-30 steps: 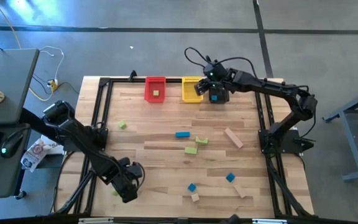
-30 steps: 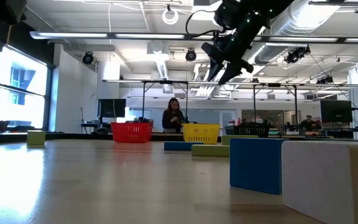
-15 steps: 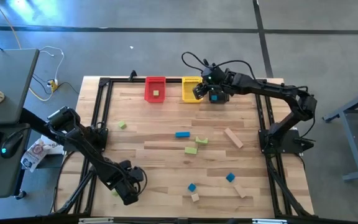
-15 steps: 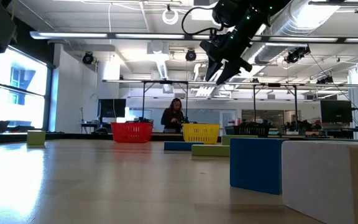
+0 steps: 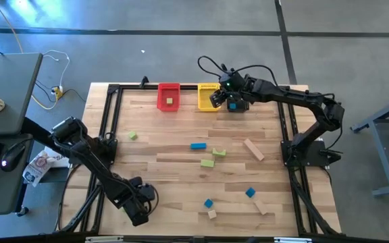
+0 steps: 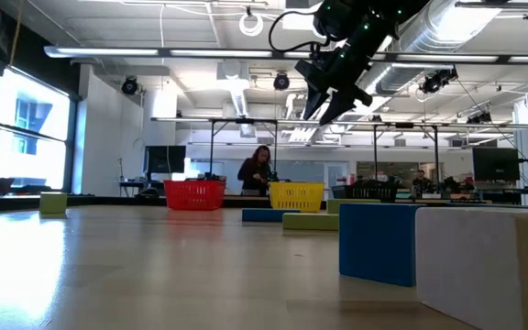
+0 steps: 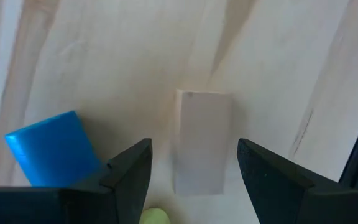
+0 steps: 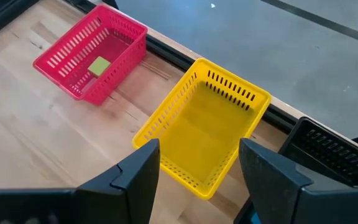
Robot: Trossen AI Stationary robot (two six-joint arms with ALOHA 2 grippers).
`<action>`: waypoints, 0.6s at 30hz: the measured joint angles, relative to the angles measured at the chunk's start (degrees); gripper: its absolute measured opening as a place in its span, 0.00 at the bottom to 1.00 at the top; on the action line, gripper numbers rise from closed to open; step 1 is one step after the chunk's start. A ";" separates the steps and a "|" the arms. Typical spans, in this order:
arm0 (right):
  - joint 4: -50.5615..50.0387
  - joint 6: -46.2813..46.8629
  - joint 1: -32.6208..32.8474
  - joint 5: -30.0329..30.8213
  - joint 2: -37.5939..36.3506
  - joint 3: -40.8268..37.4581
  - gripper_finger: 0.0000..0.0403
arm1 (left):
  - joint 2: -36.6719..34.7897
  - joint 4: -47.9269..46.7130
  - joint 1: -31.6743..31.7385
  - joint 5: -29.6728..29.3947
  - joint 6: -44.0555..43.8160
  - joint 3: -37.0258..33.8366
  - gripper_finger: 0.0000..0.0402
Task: Sort & place blocks by color
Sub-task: Put the beige block into the yellow bin
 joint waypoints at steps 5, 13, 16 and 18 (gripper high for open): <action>0.00 0.02 0.00 0.01 0.00 -0.01 0.51 | 2.02 0.34 -0.53 -0.19 0.02 0.03 0.55; -1.30 0.33 0.54 -0.05 0.00 -0.02 0.51 | 3.27 0.33 -0.57 -2.05 -0.63 0.24 0.54; -2.87 0.07 1.61 -0.11 0.00 -0.02 0.51 | 3.31 0.15 -0.61 -2.35 -1.03 0.17 0.48; -4.43 0.16 2.57 -0.12 0.00 -0.02 0.51 | 3.33 -0.08 -0.85 -2.70 -0.72 0.11 0.42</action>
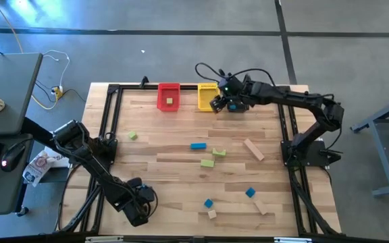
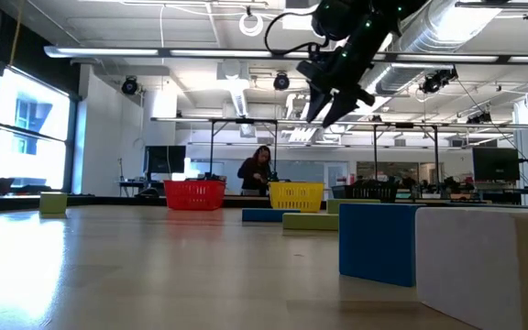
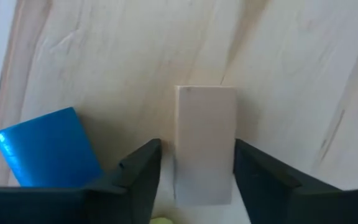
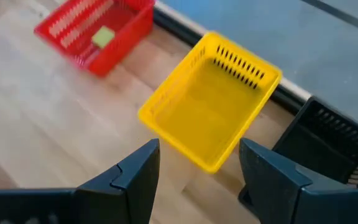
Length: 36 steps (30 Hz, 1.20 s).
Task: Sort & place blocks by color
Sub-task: Put the beige block into the yellow bin
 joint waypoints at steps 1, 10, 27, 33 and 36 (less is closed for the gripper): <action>-0.88 0.08 0.58 -0.02 0.00 0.00 0.51 | 0.00 -0.08 -0.10 -0.36 0.18 -0.02 0.38; -9.95 -0.18 5.89 0.86 0.00 0.00 0.51 | 0.18 1.23 -0.12 -5.48 0.76 -0.07 0.23; -15.70 -0.16 12.37 -4.31 -0.02 0.00 0.51 | -1.31 8.07 10.16 -16.76 10.85 -0.17 0.23; -13.65 0.91 14.58 -9.74 -0.02 0.00 0.51 | -4.20 8.36 17.64 -22.70 18.29 -0.17 0.23; -11.77 1.84 15.70 -11.77 -0.02 0.00 0.51 | -5.51 9.62 21.44 -25.71 22.42 -0.17 0.23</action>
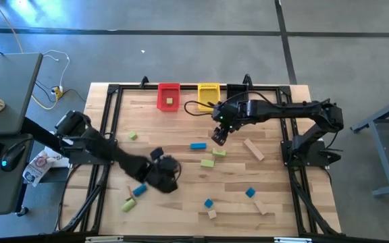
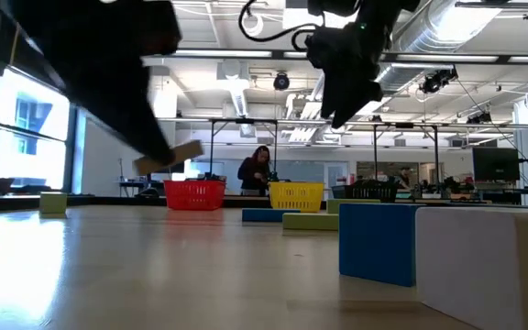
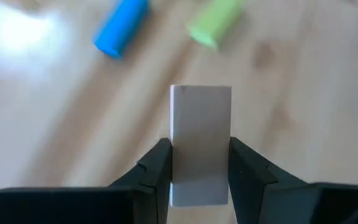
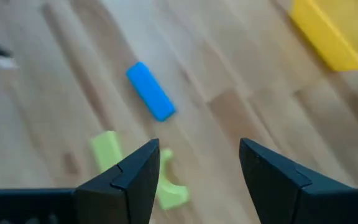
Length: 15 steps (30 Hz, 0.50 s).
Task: Sort & place blocks by color
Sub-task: Put the beige block into the yellow bin
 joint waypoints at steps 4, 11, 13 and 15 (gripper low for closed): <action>4.68 1.42 1.38 -1.22 0.00 0.00 0.51 | -1.25 4.68 4.78 -2.45 7.55 0.00 0.23; 15.81 1.49 3.27 -1.04 0.00 0.02 0.51 | -1.44 17.76 11.27 -2.44 23.30 0.07 0.23; 17.34 2.28 3.82 -0.52 0.00 0.02 0.51 | -1.46 19.58 12.59 -2.69 26.46 0.07 0.23; 17.60 4.45 4.31 0.35 0.00 0.02 0.51 | -1.46 21.19 13.67 -3.27 29.32 0.07 0.23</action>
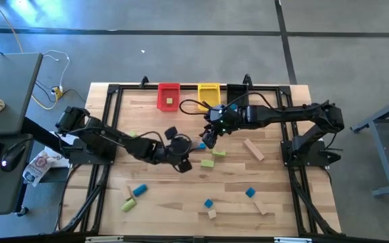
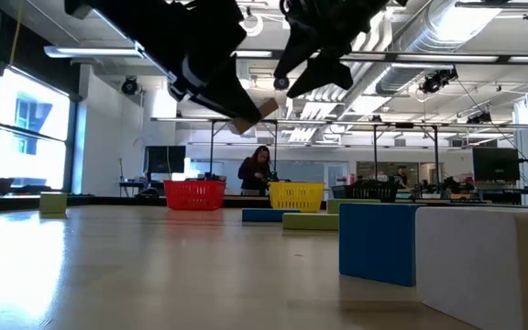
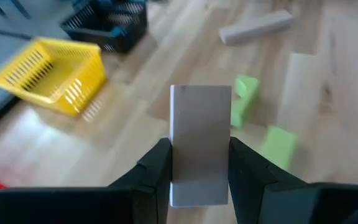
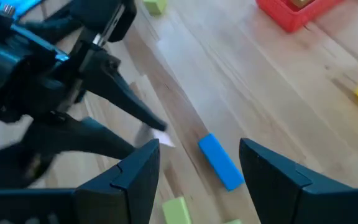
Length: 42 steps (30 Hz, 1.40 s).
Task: Sort & place blocks by color
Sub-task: Put the beige block into the yellow bin
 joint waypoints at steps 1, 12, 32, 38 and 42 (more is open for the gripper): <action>0.13 0.75 0.24 0.75 0.00 0.00 0.51 | 0.00 0.88 0.36 -0.49 1.46 0.00 0.23; 0.26 3.06 1.01 1.51 0.00 0.00 0.51 | 0.00 10.68 1.38 -3.53 11.78 0.00 0.23; 1.63 1.43 1.01 0.82 0.00 0.13 0.08 | 0.02 17.62 3.04 -5.73 20.13 -0.02 0.31; -0.68 -0.26 0.85 2.94 0.04 0.04 0.09 | 0.00 17.90 4.17 -5.17 19.21 0.00 0.40; -4.39 -0.37 0.13 7.28 0.04 0.04 0.08 | 0.00 17.21 5.12 -5.27 16.93 0.00 0.43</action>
